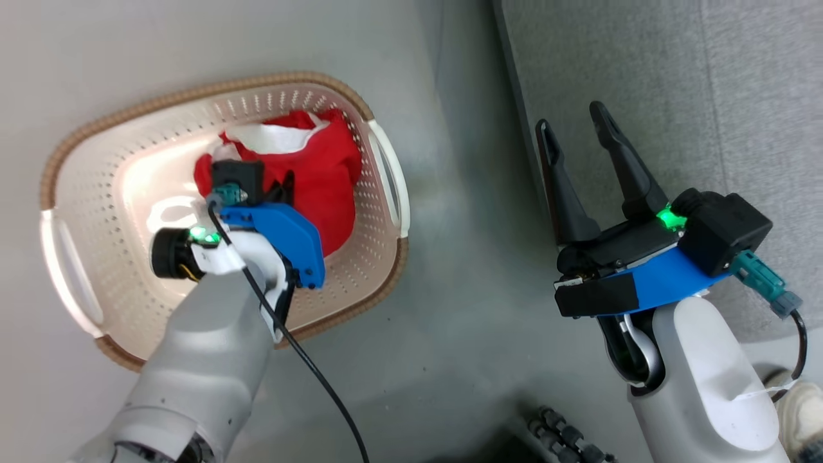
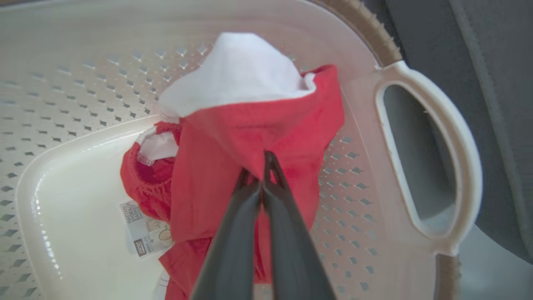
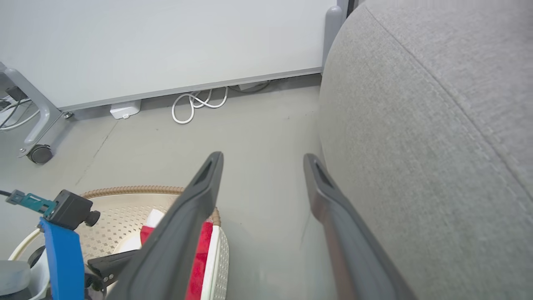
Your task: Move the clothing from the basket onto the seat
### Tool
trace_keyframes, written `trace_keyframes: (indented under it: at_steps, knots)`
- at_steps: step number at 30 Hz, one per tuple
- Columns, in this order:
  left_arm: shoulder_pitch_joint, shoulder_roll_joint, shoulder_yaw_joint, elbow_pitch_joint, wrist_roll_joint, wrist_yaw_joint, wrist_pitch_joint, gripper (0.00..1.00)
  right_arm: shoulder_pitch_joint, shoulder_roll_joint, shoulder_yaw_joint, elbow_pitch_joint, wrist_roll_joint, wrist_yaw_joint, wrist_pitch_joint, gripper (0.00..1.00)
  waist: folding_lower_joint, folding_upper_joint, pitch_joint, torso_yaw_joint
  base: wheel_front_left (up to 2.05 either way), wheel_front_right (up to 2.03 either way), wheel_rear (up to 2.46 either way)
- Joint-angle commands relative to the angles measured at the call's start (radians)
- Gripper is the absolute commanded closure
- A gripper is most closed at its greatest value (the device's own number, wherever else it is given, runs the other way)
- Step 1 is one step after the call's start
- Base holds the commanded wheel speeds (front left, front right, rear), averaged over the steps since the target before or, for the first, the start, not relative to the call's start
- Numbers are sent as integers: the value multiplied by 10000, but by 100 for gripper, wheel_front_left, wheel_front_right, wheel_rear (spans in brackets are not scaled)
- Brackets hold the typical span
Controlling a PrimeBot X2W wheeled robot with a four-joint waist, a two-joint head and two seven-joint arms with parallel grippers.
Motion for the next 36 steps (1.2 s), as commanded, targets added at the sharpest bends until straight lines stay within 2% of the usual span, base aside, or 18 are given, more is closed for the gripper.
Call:
trace_keyframes:
  at_steps: [1, 7, 20, 28, 36]
  knots:
    - [150, -19, -68, -80, -63, -59, -61, 100, -2, 11, -28, 58, -59, 5, 0, 0, 0, 0, -552, 198, 0, 0, 0]
    - [985, -24, -472, -661, -321, -313, -71, 100, 396, 6, -117, 390, -269, 5, 253, 0, 0, 0, -2101, 609, 0, 0, 0]
    - [2556, -23, -2082, -2397, -836, -732, -317, 100, 1955, -70, -458, 815, -674, 5, 1085, 0, 0, 0, -5766, 1774, 0, 0, 0]
    - [2279, -22, -2841, -3498, -970, -827, -473, 100, 2864, -131, -559, 717, -624, 5, 1595, 0, 0, 0, -7342, 2359, 0, 0, 0]
    - [1562, -18, -3095, -4599, -1073, -854, -501, 100, 3675, -137, -615, 623, -567, 5, 1963, 0, 0, 0, -8303, 2732, 0, 0, 0]
